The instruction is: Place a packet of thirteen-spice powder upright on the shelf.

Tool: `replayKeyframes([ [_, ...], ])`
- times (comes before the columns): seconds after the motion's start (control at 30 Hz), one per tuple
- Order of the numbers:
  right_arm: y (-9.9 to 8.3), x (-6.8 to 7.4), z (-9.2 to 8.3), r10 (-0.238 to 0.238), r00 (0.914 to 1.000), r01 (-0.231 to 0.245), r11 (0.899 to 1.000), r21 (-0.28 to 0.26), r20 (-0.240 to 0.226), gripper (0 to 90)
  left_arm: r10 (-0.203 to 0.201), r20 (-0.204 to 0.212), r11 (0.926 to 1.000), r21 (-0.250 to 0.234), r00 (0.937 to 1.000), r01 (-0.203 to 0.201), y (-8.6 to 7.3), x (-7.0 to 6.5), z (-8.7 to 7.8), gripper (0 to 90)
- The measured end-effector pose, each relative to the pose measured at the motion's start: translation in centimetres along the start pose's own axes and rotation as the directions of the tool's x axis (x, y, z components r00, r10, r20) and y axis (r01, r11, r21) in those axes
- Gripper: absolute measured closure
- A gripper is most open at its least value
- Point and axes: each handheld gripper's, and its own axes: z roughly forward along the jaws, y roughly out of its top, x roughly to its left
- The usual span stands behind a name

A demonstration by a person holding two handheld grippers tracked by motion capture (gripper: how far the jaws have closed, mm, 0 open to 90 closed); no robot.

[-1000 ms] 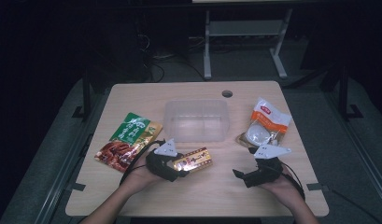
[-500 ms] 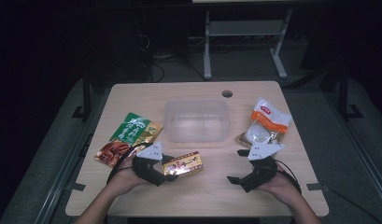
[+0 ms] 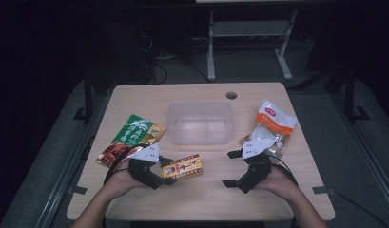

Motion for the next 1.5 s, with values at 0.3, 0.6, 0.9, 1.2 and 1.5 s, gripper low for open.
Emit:
replayKeyframes([
  [0.3, 1.8, -1.0, 0.8, -0.017, 0.9984, 0.015, 1.0, -0.024, -0.054, 0.0, 0.01, 0.02, 0.9999, -0.014, 0.9997, -0.01, 0.1, 0.0, -0.2, 31.8],
  [0.6, 3.8, -1.3, 1.9, -0.049, 0.9906, 0.042, 0.998, -0.056, -0.128, 3.0, 0.041, 0.043, 0.9988, -0.027, 0.9982, -0.04, 0.2, -0.1, -0.5, 31.8],
  [0.9, 5.3, -0.7, 4.0, -0.102, 0.9702, 0.092, 0.994, -0.057, -0.22, 5.5, 0.068, 0.058, 0.9956, -0.068, 0.996, -0.064, 0.2, -0.2, -1.2, 31.8],
  [1.2, 5.3, -0.1, 5.0, -0.109, 0.9666, 0.1, 0.994, -0.051, -0.232, 10.4, 0.089, 0.067, 0.9924, -0.092, 0.9938, -0.083, 0.4, -0.5, -1.3, 31.8],
  [1.5, 5.3, 0.1, 5.0, -0.126, 0.9655, 0.115, 0.992, -0.061, -0.228, 15.5, 0.091, 0.081, 0.9894, -0.12, 0.9925, -0.081, 0.4, -0.5, -1.4, 31.8],
])
